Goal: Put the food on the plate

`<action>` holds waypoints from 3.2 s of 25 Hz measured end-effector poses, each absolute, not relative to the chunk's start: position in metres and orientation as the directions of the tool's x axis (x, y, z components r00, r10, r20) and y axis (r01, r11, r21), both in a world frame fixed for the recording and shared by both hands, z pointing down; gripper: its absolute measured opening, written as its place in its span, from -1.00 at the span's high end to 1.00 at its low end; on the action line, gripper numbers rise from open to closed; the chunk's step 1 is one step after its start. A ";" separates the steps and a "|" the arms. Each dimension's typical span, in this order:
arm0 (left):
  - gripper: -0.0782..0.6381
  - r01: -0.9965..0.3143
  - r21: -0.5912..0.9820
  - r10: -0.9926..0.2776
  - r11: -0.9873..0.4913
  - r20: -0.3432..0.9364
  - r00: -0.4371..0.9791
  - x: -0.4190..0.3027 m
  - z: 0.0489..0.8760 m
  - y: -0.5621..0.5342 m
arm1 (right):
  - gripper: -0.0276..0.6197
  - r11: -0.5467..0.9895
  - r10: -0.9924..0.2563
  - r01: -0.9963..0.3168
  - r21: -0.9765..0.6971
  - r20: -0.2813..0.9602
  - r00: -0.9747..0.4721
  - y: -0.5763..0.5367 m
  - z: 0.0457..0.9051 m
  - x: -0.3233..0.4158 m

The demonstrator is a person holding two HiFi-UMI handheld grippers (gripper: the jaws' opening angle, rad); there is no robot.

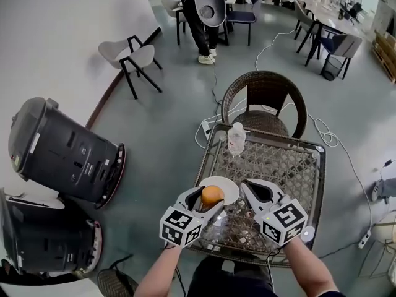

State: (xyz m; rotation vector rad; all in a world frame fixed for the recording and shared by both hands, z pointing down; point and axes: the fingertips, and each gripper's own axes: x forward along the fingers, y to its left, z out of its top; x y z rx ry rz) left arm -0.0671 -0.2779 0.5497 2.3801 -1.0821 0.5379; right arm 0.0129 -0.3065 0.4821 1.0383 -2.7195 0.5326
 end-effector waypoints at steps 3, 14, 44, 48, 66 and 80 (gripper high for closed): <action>-0.08 -0.778 0.292 -0.559 -0.557 0.561 0.611 -0.065 0.579 -0.286 | 0.91 0.675 -0.606 -0.682 -0.280 0.316 -0.730 -0.311 0.496 0.015; -0.08 -0.786 0.363 -0.471 -0.501 0.647 0.599 -0.047 0.660 -0.310 | 0.91 0.573 -0.614 -0.760 -0.308 0.452 -0.647 -0.320 0.566 0.042; -0.09 -0.827 0.415 -0.425 -0.380 0.716 0.554 -0.047 0.732 -0.317 | 0.91 0.520 -0.574 -0.765 -0.381 0.508 -0.643 -0.310 0.593 0.043; -0.09 -0.835 0.388 -0.442 -0.390 0.717 0.539 -0.048 0.732 -0.318 | 0.91 0.519 -0.570 -0.764 -0.384 0.511 -0.643 -0.308 0.596 0.044; -0.14 -0.852 0.335 -0.464 -0.403 0.728 0.505 -0.078 0.706 -0.285 | 0.91 0.535 -0.589 -0.757 -0.375 0.477 -0.653 -0.302 0.574 0.026; 0.22 -0.787 0.164 -0.603 -0.595 0.556 0.572 -0.065 0.585 -0.263 | 0.91 0.601 -0.613 -0.729 -0.327 0.397 -0.683 -0.283 0.522 -0.002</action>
